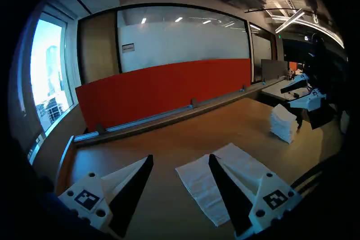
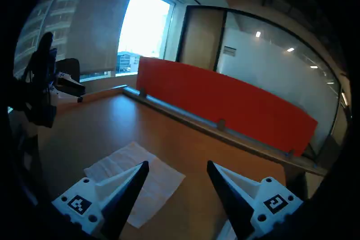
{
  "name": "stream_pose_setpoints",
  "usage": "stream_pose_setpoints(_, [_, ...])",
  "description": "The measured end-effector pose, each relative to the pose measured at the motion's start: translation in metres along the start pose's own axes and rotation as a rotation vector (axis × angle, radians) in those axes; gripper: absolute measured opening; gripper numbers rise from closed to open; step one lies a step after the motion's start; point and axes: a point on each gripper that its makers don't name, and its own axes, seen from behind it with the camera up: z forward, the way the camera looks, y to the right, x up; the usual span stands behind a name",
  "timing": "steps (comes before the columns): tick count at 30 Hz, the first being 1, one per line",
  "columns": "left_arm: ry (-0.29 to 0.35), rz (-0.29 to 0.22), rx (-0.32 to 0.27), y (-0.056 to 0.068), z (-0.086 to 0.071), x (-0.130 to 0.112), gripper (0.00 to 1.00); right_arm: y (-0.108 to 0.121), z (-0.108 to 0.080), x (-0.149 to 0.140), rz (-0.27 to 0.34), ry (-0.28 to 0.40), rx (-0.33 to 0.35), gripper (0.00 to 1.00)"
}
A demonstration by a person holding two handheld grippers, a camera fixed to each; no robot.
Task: Fold towel
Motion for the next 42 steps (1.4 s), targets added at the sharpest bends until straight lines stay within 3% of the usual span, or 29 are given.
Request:
stream_pose_setpoints(9, [-0.045,0.022,-0.037,0.015,0.009,-0.027,0.91,-0.014,0.008,-0.022,-0.015,-0.041,0.037,1.0])
stream_pose_setpoints(24, [-0.13,0.056,-0.08,0.042,0.024,-0.092,0.91,-0.038,0.027,-0.079,-0.019,-0.117,0.079,1.0])
stream_pose_setpoints(42, [-0.26,0.087,-0.144,0.062,0.042,-0.172,0.91,-0.068,0.054,-0.156,-0.031,-0.231,0.135,1.0])
